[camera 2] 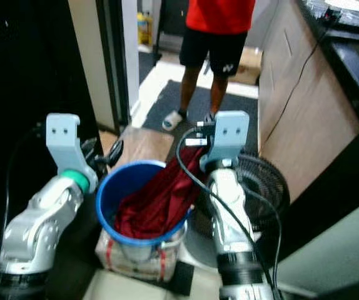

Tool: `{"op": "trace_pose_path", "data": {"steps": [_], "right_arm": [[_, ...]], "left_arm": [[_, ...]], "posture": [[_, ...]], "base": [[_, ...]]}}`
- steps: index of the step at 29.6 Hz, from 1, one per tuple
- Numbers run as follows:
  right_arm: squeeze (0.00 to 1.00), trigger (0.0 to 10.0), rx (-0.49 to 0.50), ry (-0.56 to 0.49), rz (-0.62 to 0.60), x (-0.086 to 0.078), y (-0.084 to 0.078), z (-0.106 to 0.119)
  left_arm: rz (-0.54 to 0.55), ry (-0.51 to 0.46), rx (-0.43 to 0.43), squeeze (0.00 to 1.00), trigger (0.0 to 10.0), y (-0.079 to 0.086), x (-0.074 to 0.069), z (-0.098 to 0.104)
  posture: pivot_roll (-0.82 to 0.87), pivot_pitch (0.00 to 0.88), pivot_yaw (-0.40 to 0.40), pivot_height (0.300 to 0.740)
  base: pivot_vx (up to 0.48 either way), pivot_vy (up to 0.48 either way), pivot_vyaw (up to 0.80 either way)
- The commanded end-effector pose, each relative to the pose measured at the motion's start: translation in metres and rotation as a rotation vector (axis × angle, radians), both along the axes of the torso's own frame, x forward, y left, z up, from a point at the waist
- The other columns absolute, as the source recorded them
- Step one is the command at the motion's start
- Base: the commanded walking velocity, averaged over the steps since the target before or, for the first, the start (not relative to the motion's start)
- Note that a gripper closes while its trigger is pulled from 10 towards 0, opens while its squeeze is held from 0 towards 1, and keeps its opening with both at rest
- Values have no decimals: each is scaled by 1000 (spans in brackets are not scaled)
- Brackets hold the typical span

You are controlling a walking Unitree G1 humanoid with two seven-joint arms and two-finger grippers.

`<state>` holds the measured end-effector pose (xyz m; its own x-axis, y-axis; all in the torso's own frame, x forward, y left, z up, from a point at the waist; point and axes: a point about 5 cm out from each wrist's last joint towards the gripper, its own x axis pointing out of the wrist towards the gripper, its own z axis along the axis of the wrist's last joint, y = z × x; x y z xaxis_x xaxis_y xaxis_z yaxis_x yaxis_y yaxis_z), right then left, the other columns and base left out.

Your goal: Clothes washing

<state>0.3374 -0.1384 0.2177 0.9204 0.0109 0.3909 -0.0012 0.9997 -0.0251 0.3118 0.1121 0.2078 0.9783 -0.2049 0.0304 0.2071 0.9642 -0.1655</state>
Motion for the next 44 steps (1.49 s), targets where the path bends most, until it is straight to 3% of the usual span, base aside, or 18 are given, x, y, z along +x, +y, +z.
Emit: {"op": "trace_pose_path", "data": {"steps": [1, 14, 23, 29, 37, 44], "right_arm": [[0, 10000, -2, -7, -13, -1, -2, -1], [0, 10000, -20, 7, -64, 1, -5, -7], [0, 10000, -43, 4, -39, -10, 4, -19], [0, 10000, -42, -34, -35, -13, 6, -10], [0, 10000, 21, -102, -78, -8, -8, 13], [0, 10000, 46, -127, -67, -7, -4, 19]], "left_arm": [[0, 6, 6, 0, 10000, 0, 1, -2], [2, -2, 8, 0, 10000, -4, 5, -1], [-13, -12, -2, 0, 10000, -9, 5, 3], [-18, -9, -1, 0, 10000, -8, 7, 2], [-35, -16, -3, 0, 10000, -12, 10, 4], [-32, -20, 5, 0, 10000, -9, 11, 5]], "posture": [[102, 34, 4, 737], [101, 36, 4, 740], [98, 23, 8, 740], [77, 10, 23, 740], [73, 0, 31, 740], [96, 0, 38, 740]], "base": [[0, 0, 0], [0, 0, 0], [0, 0, 0], [0, 0, -617], [0, 0, -800], [0, 0, -800]]}}
